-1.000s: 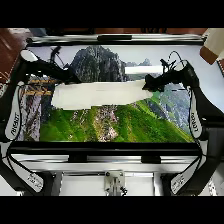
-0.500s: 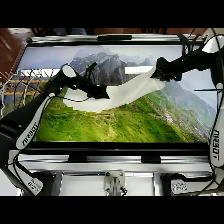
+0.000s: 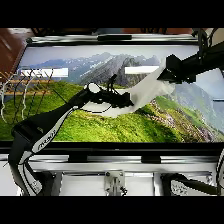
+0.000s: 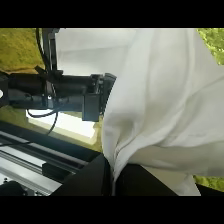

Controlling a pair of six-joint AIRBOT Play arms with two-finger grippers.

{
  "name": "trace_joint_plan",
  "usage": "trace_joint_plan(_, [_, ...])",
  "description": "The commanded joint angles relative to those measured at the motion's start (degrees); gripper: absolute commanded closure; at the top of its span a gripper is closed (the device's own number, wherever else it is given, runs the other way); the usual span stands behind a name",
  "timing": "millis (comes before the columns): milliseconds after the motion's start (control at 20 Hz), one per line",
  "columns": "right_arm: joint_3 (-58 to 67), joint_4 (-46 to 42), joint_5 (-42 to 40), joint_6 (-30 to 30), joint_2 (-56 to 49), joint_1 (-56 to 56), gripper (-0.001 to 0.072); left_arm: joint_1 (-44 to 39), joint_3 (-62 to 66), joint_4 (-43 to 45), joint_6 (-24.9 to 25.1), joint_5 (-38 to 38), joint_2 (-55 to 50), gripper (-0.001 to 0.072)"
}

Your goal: Fold the shirts.

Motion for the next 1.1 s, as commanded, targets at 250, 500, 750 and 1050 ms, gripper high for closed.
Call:
trace_joint_plan(250, [0.0, 0.4, -14.1, -3.4, -5.1, 10.0, 0.0662, 15.7, -0.3, 19.8, 4.0, -19.6, 15.5, 0.0679])
trace_joint_plan(500, [0.0, 2.8, -27.7, -4.2, -16.5, 21.6, 0.0662, 35.3, -0.2, 20.5, 3.1, -23.3, 30.8, 0.0678])
trace_joint_plan(750, [0.0, 13.7, -44.6, -5.5, -27.0, 28.7, 0.0662, 49.2, -0.3, 20.5, 2.9, -28.0, 40.9, 0.0678])
trace_joint_plan(1050, [0.0, 21.3, -50.0, -5.4, -31.4, 31.8, 0.0126, 50.9, -0.3, 20.5, 3.0, -30.7, 43.3, 0.0677])
